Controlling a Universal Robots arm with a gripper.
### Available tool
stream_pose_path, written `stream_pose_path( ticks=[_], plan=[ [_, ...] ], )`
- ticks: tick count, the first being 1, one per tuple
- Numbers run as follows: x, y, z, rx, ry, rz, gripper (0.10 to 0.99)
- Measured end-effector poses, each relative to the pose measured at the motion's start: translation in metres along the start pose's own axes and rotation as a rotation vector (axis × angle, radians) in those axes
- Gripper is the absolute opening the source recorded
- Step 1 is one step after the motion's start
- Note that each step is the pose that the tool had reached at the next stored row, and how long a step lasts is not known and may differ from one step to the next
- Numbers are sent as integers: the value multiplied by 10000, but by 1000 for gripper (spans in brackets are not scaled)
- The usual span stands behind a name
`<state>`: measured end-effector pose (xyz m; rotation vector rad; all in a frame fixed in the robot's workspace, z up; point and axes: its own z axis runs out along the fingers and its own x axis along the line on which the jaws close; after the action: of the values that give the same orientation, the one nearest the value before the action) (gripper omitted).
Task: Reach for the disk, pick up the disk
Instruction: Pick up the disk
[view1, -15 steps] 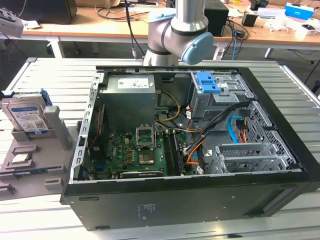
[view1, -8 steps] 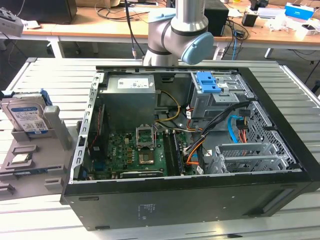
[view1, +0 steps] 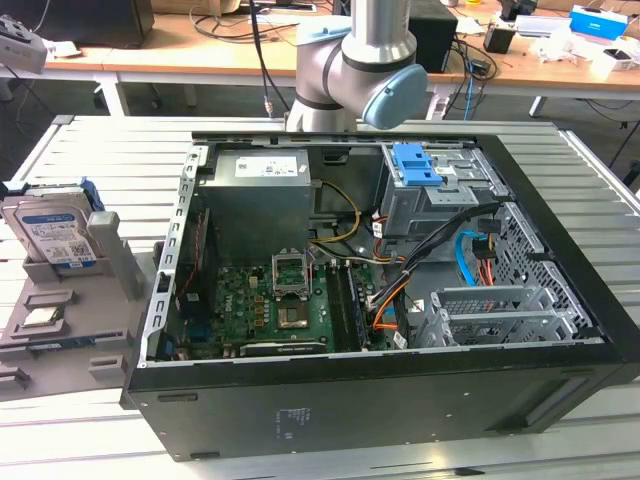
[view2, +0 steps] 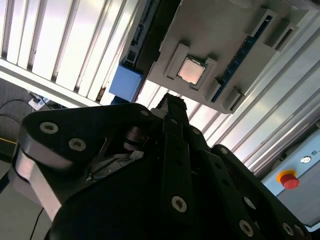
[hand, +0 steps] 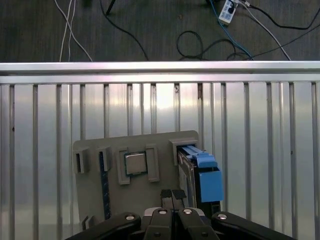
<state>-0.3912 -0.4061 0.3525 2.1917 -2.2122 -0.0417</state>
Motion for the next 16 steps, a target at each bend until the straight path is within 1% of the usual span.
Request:
stream_pose_path(
  ticks=[1,4,5,8,10,11,13,16],
  plan=[
    [0,0,0,0,0,0,114],
    [0,0,0,1,0,-2,298],
    [0,0,0,0,0,-3,298],
    [0,0,0,0,0,-5,478],
    [0,0,0,0,0,-6,478],
    [0,0,0,0,0,-7,545],
    [-15,0,0,0,1,-5,545],
    [-106,1,3,1,-4,-7,545]
  ],
)
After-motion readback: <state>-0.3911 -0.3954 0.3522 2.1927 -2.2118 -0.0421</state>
